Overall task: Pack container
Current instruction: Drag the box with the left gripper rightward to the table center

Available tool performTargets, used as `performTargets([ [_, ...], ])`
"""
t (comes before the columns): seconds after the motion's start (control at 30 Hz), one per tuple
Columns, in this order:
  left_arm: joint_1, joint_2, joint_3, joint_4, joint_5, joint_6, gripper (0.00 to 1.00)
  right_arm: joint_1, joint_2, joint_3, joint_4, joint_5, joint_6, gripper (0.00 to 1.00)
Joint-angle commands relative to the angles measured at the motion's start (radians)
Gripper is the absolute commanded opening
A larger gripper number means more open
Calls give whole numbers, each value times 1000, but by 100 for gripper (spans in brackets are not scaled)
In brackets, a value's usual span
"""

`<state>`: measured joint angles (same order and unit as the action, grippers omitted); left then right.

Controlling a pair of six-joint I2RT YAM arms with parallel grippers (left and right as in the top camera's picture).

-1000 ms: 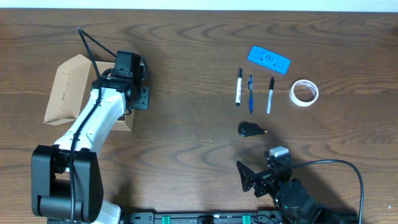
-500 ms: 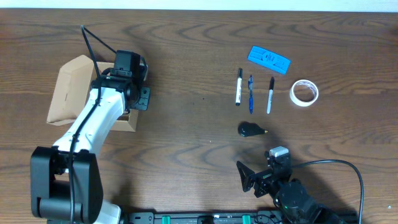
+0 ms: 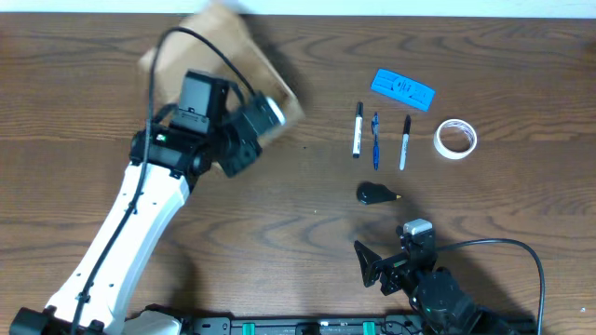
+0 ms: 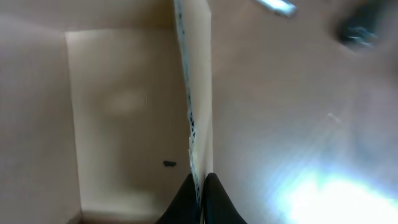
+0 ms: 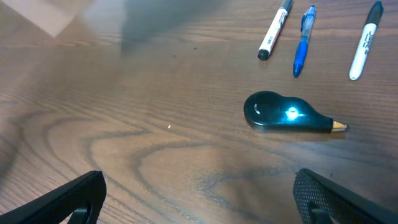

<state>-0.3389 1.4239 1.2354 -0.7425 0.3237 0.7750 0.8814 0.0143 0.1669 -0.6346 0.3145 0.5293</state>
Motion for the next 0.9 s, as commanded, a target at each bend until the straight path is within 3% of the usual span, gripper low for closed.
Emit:
performTargets([
  [0.0,-33,8,9,-60,184,297,6,-5,-9,-3,0,14,-14,99],
  [0.13,-54,10,9,-126,280,444,5,-5,-9,-3,0,14,-14,99],
  [0.37,-54,37,9,-150,267,529,6,-5,-9,-3,0,14,-14,99],
  [0.6,-54,130,9,-138,94,530,6,-5,-9,-3,0,14,-14,99],
  [0.87,-55,159,9,-67,46,429,5,-5,-9,-3,0,14,-14,99],
])
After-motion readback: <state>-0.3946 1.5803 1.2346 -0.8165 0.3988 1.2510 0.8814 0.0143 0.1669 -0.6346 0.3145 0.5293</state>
